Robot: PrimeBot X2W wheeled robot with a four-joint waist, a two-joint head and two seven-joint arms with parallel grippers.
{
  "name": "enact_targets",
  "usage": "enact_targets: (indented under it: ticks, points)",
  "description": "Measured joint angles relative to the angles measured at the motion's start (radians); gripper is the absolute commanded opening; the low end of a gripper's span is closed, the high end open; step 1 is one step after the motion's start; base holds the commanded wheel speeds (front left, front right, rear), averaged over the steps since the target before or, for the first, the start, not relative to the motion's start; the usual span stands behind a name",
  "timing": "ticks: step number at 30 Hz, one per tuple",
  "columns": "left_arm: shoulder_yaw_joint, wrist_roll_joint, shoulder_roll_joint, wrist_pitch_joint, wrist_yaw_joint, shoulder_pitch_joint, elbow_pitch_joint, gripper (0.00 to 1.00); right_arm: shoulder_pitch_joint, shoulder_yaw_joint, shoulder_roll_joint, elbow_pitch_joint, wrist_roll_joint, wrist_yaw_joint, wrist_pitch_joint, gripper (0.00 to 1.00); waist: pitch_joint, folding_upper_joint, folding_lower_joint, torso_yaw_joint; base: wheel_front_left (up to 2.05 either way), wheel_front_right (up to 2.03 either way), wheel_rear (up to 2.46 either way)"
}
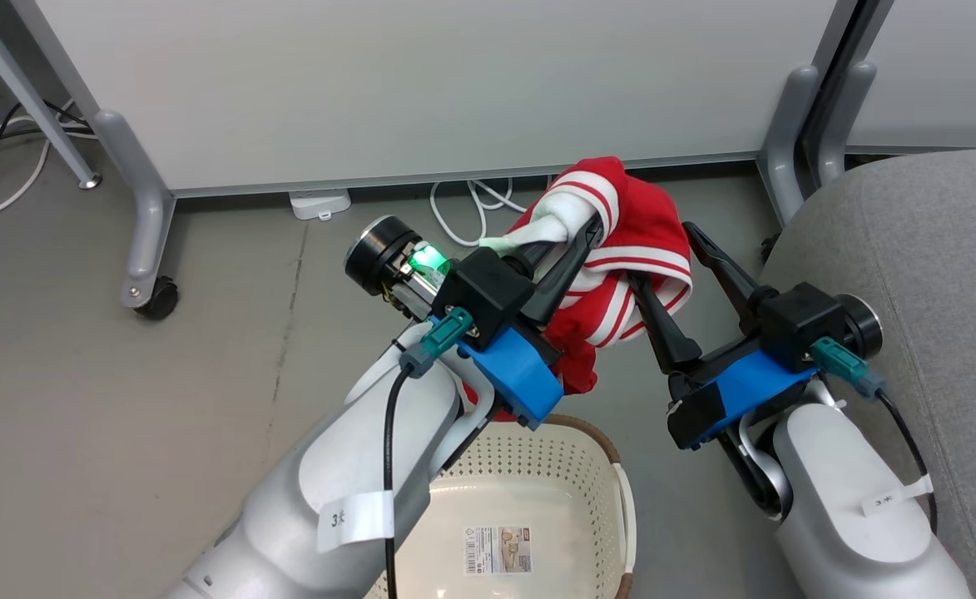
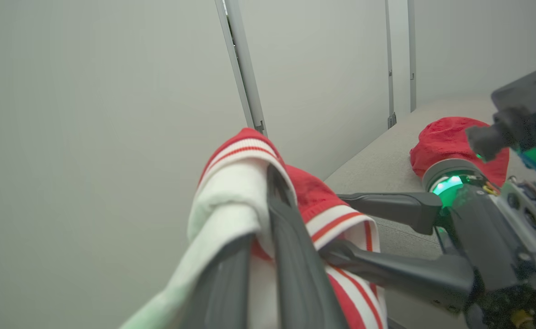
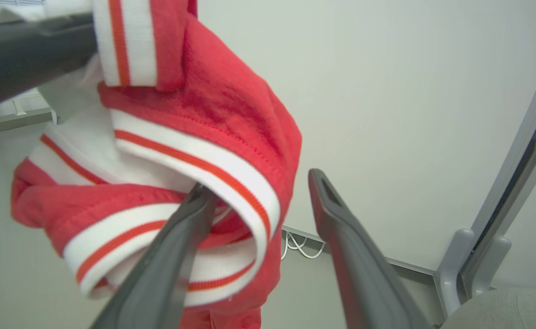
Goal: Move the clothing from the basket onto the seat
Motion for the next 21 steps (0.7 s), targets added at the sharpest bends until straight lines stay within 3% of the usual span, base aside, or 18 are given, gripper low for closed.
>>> enact_targets:
  ticks: [4, 5, 6, 7, 8, 21]
  points:
    - [-0.004, 0.0, -0.002, 0.0, 0.0, -0.002, -0.003, 0.0, -0.019, 0.005, 0.009, 0.031, 0.012, 0.0, 0.0, 1.0, 0.004, 0.0, 0.0, 0.004, 0.0, 0.0, 0.0]
    - [-0.004, 0.0, -0.002, 0.0, 0.0, -0.003, -0.003, 0.0, -0.024, 0.006, 0.01, 0.037, 0.015, 0.0, 0.0, 0.96, 0.005, 0.0, 0.0, 0.005, 0.0, 0.0, 0.0]
    - [-0.005, 0.0, -0.003, 0.0, 0.0, -0.004, -0.003, 0.0, -0.03, 0.007, 0.012, 0.042, 0.019, 0.0, 0.0, 0.45, 0.005, 0.0, 0.0, 0.006, 0.0, 0.0, 0.0]
    - [-0.005, 0.0, -0.003, 0.0, 0.0, -0.004, -0.003, 0.0, -0.032, 0.009, 0.013, 0.046, 0.027, 0.0, 0.0, 0.14, 0.005, 0.0, 0.0, 0.006, 0.0, 0.0, 0.0]
    - [-0.006, 0.0, -0.003, 0.0, 0.0, -0.004, -0.003, 0.0, -0.033, 0.011, 0.015, 0.048, 0.032, 0.0, 0.0, 0.0, 0.005, 0.0, 0.0, 0.007, 0.0, 0.0, 0.0]
    - [-0.008, -0.002, -0.005, 0.0, -0.003, -0.003, -0.003, 0.0, -0.043, 0.028, 0.016, 0.058, 0.051, 0.0, 0.0, 0.0, 0.0, 0.0, 0.0, 0.006, 0.0, 0.0, 0.0]
